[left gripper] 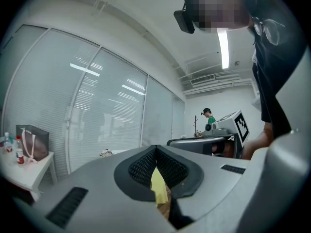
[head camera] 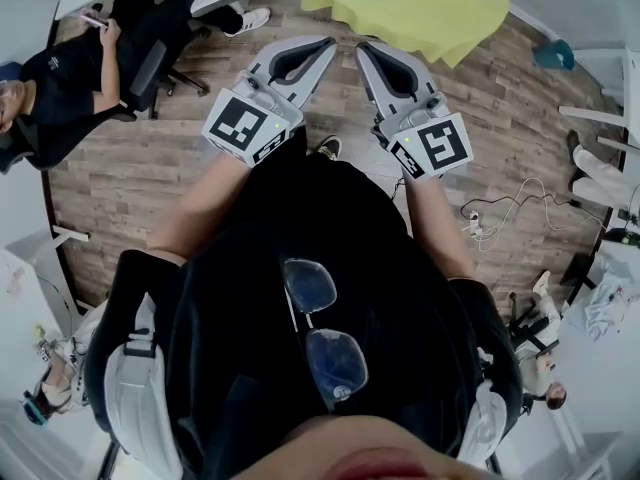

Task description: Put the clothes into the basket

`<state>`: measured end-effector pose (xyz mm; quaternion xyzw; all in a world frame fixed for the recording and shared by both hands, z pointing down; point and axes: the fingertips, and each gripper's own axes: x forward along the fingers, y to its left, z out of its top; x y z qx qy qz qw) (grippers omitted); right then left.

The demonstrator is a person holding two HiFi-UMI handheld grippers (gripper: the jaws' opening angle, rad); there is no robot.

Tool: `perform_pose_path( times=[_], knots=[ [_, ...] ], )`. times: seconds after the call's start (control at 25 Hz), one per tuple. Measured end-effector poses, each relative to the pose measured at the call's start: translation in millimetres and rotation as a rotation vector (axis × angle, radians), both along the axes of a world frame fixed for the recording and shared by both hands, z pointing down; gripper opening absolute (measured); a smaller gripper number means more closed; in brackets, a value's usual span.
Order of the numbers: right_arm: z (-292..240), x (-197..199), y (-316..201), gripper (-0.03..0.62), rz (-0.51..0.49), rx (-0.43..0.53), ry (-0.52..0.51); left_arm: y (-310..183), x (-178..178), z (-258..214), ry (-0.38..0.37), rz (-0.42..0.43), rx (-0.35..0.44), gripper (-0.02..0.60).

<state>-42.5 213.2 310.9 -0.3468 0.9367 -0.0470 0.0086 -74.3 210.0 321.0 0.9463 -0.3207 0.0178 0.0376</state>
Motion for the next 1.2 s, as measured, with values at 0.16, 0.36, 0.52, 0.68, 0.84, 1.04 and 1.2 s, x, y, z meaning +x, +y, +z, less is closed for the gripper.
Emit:
perform_pose_path(
  times=[0.16,0.36,0.52,0.68,0.84,1.04,1.2],
  knots=[
    [4.6,-9.0,-23.6,0.025,-0.005,-0.002,0.018,-26.4,-7.9,4.8,0.005,0.001,0.002,0.009],
    [11.8,-20.7,-72.5,0.026,0.018,-0.017,0.045,-77.0,-19.0,10.7,0.019,0.03,-0.001,0.009],
    [15.1,-34.6,-123.3,0.026,0.043,-0.023,0.074,-129.3,-32.5,11.8,0.017,0.051,0.004,0.011],
    [20.8,-45.8,-170.1,0.026,0.081,-0.044,0.075,-176.2,-45.9,13.7,0.019,0.074,0.006,0.009],
    [27.4,-55.3,-211.9,0.026,0.131,-0.069,0.069,-217.3,-56.0,14.9,0.021,0.109,0.009,0.011],
    [39.3,-59.9,-252.4,0.026,0.205,-0.101,0.078,-257.3,-63.2,28.7,0.002,0.159,-0.009,0.009],
    [45.5,-54.2,-277.0,0.026,0.241,-0.122,0.096,-282.9,-61.5,36.6,0.013,0.181,-0.023,0.009]
  ],
)
